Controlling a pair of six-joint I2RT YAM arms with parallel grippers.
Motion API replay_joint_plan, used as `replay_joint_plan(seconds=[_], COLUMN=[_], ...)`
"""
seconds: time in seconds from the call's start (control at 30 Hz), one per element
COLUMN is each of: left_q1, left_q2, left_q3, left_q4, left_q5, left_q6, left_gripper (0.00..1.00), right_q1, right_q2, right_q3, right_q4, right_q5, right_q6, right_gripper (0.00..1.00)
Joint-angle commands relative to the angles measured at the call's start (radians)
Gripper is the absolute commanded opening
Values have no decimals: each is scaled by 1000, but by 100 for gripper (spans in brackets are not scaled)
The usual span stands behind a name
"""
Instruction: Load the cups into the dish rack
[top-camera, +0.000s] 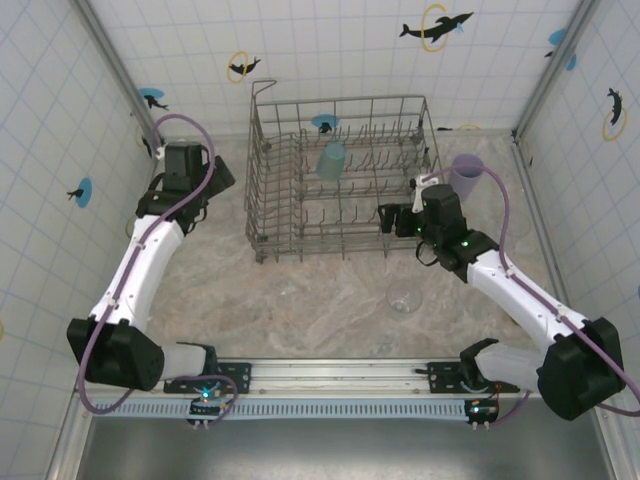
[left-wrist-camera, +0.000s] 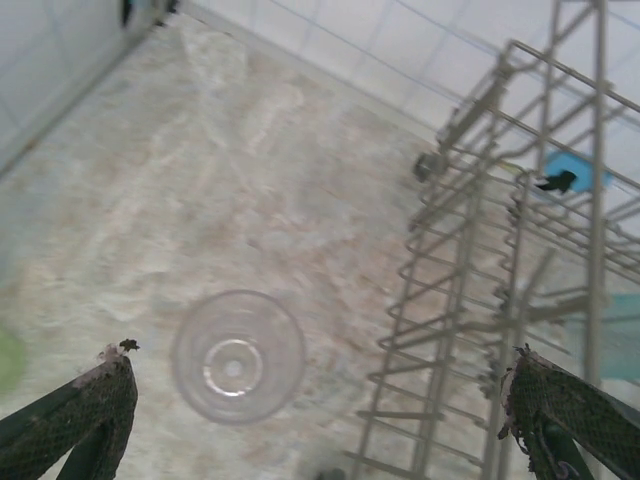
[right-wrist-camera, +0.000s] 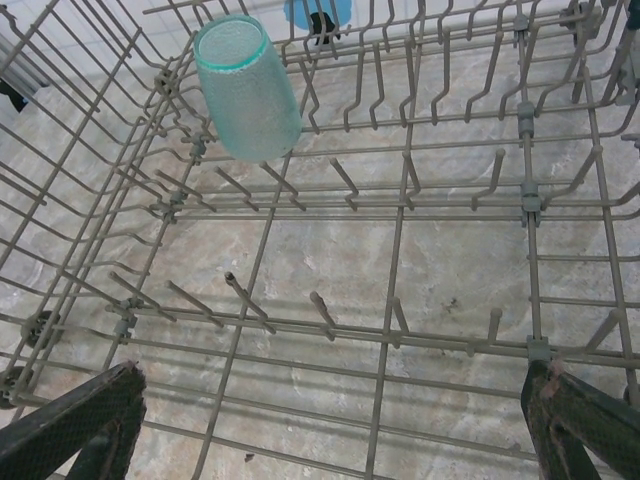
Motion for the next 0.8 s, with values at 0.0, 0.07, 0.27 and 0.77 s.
replay_joint_plan(seconds=[0.0,0.07,0.27,0.77], left_q1=[34,60,155,283], left_q2=[-34,-26,-8,119], left_q3=[33,36,-16,-44], left_q4=[-80,-104,-96,-66], left_q5=[-81,-92,-60,-41], left_q6=[48,60,86,132], left_gripper=[98,98,97,97], right_q1=[-7,-9,-12,-18], right_q2=[-32,-37,-34,-64], right_q3=[-21,-28,-21,-28], right_q4=[12,17,7,-26], right_q5=[-10,-12,-22,-21], right_q6=[-3,-1,2,2], right_gripper=[100,100,100,100])
